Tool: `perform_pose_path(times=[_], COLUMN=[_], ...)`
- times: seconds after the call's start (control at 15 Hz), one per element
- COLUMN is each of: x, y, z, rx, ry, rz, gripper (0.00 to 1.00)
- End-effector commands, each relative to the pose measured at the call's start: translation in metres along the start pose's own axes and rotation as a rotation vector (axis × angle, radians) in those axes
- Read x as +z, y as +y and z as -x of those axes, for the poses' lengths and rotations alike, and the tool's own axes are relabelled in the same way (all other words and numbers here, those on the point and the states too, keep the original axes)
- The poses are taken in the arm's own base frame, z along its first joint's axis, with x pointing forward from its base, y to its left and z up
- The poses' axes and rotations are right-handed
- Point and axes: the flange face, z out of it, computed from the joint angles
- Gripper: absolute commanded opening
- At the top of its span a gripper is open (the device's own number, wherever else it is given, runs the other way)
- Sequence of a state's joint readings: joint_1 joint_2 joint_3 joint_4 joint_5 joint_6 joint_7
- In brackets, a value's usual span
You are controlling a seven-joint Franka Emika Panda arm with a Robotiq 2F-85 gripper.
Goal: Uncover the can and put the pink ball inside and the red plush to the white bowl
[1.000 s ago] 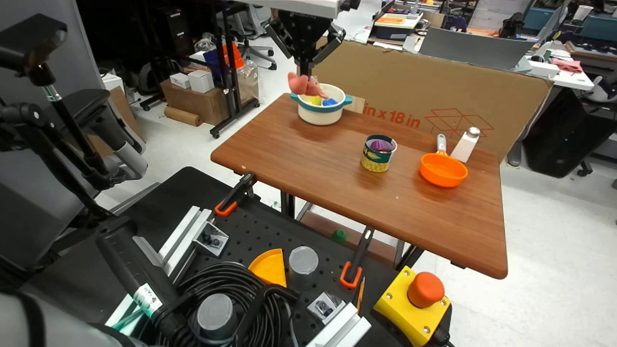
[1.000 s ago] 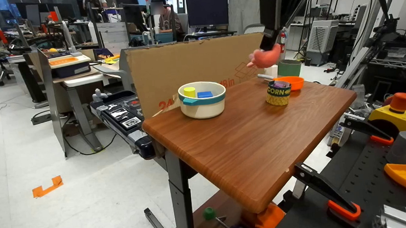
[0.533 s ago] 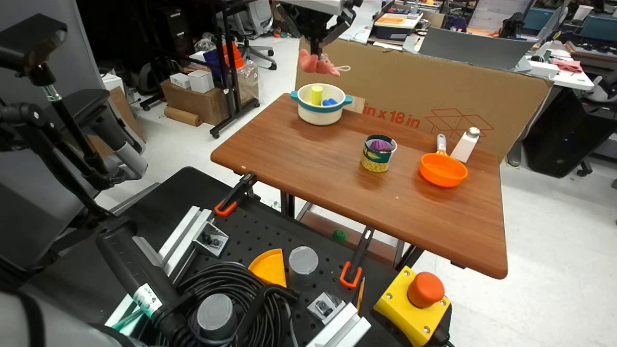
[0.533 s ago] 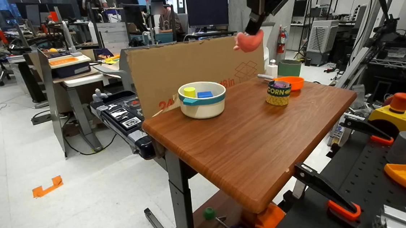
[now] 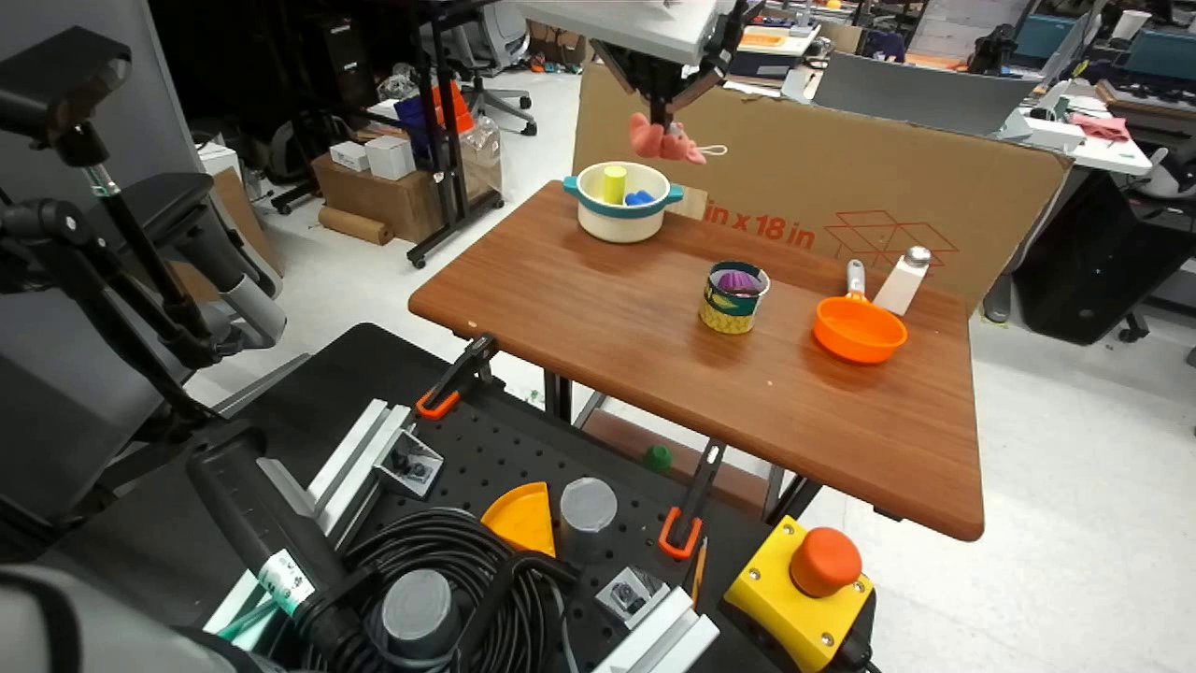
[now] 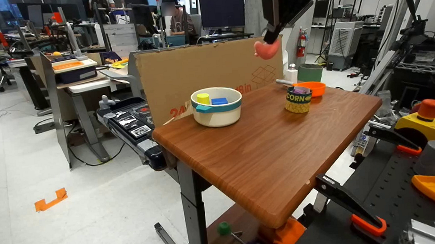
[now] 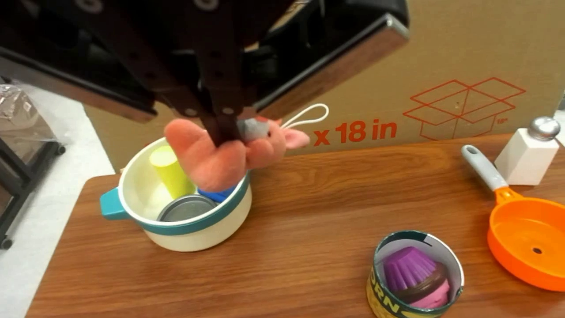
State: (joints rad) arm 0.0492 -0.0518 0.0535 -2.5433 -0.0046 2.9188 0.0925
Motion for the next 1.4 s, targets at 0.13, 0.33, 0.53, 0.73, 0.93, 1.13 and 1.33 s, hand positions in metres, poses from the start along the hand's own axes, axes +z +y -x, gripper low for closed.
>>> perform_pose_path(times=[0.13,0.33,0.53,0.73,0.93,1.13,1.33], x=[0.0121,0.0075,0.0065,0.0061,0.0042,0.0038,0.0041], y=[0.0065,0.0080,0.0099,0.0078,0.0058,0.0046,0.0041], z=[-0.0102,-0.0070,-0.0044,-0.0056,-0.0074,-0.0089,-0.0096], rx=[0.006,-0.014,-0.001,0.012,0.017,0.017,0.017], ry=[0.010,-0.021,-0.096,-0.135,-0.147,-0.140,-0.152], rz=[0.041,0.082,0.154,0.198,0.195,0.187,0.184], gripper=[0.00,0.00,0.00,0.00,0.00,0.00,0.00])
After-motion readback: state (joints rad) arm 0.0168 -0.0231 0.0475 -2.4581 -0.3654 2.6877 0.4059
